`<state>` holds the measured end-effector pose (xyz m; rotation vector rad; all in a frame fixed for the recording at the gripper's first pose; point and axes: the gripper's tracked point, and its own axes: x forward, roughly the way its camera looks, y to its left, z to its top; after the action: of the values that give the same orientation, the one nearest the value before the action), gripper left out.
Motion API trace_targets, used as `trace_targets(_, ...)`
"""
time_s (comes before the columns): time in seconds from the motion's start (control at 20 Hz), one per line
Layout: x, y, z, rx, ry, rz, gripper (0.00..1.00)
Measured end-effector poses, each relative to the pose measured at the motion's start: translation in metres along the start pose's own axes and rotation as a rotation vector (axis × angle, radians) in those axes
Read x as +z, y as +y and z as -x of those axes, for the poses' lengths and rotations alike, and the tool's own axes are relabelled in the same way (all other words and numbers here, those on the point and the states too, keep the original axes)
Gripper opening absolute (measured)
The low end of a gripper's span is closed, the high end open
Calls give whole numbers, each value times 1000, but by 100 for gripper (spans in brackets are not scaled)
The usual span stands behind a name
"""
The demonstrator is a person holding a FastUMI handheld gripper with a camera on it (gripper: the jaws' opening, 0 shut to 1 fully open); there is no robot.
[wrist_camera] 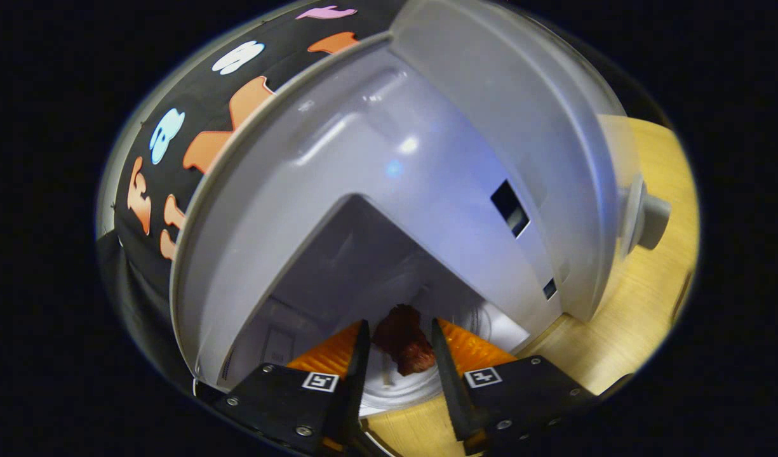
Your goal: Open the microwave, put the food inside, and close the microwave door.
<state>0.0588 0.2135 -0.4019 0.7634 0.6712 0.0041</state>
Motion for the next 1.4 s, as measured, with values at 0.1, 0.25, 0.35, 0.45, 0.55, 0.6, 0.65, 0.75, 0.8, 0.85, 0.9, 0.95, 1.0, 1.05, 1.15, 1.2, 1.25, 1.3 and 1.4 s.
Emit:
trace_targets(0.1,3,-4,23,5,11,74,79)
trace_targets(0.25,9,6,80,59,11,187,88)
trace_targets(0.35,11,17,118,104,-4,242,90)
trace_targets(0.45,10,14,156,126,-28,275,92)
trace_targets(0.55,5,3,183,108,-43,320,92)
trace_targets(0.6,-3,-3,198,106,-34,346,92)
trace_targets(0.65,-9,-7,211,97,-22,373,92)
trace_targets(0.75,-28,-7,240,104,1,415,92)
trace_targets(0.8,-37,-3,254,121,16,430,92)
trace_targets(0.85,-46,2,271,133,26,450,92)
trace_targets(0.9,-51,11,287,155,24,465,92)
trace_targets(0.95,-53,23,302,181,12,489,92)
trace_targets(1.0,-54,34,314,211,-2,516,93)
trace_targets(1.05,-54,47,328,238,-23,539,92)
trace_targets(1.15,-57,77,351,311,-49,555,92)
trace_targets(1.2,-60,92,359,351,-50,570,92)
trace_targets(1.25,-66,108,365,393,-49,594,92)
trace_targets(1.3,-75,122,369,439,-36,624,92)
trace_targets(1.4,-101,141,377,523,21,679,90)
